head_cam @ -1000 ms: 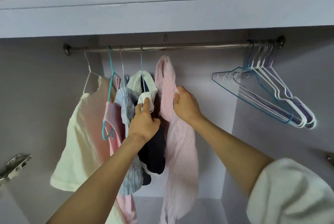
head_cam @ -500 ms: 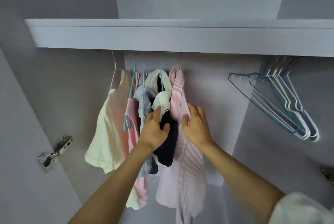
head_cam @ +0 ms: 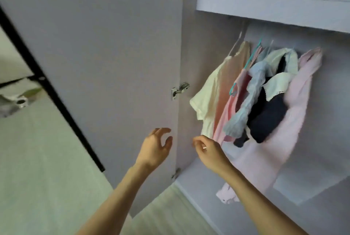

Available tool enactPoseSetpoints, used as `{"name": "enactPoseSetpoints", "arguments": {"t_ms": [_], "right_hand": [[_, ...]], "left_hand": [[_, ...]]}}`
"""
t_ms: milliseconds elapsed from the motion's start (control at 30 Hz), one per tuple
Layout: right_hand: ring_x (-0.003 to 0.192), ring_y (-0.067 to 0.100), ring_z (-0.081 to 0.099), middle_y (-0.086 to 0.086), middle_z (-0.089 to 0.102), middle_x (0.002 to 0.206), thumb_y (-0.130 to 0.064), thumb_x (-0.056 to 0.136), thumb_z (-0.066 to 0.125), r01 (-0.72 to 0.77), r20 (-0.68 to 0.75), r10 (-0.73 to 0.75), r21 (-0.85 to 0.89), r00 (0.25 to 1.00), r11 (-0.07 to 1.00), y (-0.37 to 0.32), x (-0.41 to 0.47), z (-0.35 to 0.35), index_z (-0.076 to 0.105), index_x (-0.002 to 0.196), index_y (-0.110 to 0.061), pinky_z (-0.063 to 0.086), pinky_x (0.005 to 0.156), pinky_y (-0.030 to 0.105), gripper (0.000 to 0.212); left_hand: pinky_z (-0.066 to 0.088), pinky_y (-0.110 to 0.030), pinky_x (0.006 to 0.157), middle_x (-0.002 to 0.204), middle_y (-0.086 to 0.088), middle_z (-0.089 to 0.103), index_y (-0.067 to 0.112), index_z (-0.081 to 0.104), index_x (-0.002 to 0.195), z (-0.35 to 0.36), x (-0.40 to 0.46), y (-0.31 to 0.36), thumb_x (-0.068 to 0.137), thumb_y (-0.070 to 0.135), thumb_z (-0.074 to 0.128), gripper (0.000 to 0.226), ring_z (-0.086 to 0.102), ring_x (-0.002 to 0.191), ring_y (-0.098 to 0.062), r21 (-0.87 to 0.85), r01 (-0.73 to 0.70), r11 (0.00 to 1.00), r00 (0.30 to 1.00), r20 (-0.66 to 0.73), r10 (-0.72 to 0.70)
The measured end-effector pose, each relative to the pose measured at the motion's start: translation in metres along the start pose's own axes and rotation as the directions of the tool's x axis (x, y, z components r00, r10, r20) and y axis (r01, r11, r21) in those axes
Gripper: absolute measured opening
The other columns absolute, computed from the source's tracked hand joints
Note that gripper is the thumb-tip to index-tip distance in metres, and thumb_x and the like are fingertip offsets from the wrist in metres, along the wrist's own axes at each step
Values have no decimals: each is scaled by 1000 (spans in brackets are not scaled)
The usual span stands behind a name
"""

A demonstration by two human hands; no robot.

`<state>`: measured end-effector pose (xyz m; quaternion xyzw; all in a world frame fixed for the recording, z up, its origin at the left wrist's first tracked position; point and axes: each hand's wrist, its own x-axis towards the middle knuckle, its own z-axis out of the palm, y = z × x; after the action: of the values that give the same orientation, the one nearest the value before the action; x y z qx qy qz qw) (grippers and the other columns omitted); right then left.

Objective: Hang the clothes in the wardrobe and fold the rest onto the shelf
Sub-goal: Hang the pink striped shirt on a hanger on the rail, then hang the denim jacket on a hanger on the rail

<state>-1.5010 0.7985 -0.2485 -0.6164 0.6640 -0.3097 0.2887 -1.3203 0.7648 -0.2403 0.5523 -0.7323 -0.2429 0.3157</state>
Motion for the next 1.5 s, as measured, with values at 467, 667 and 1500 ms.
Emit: {"name": "enactPoseSetpoints", "arguments": {"t_ms": [467, 667, 1500], "right_hand": [[96, 17, 61, 1, 66, 99, -16, 97, 42, 458, 796, -440, 234, 416, 857, -173, -132, 289, 63, 110, -14, 46, 84, 26, 24], [90, 9, 58, -6, 66, 97, -18, 96, 41, 577, 891, -453, 356, 28, 735, -247, -255, 406, 63, 110, -19, 42, 78, 19, 26], [95, 14, 60, -9, 60, 104, -23, 97, 34, 653, 889, -192, 440, -417, 617, -312, -575, 815, 47, 129, -25, 47, 78, 27, 34]], "left_hand": [[42, -23, 87, 113, -3, 63, 13, 64, 115, -167, -358, -128, 91, 14, 56, 26, 59, 105, -16, -260, 745, 614, 346, -635, -690], [42, -22, 86, 121, -3, 60, 12, 62, 117, -203, -520, -152, 92, 13, 55, 26, 59, 107, -16, -472, 776, 418, -64, -719, -692], [31, -48, 102, 140, -16, 31, 15, 42, 135, -275, -956, -493, 88, 31, 60, 53, 26, 128, -37, -683, 616, -393, -733, -314, -604]]}}
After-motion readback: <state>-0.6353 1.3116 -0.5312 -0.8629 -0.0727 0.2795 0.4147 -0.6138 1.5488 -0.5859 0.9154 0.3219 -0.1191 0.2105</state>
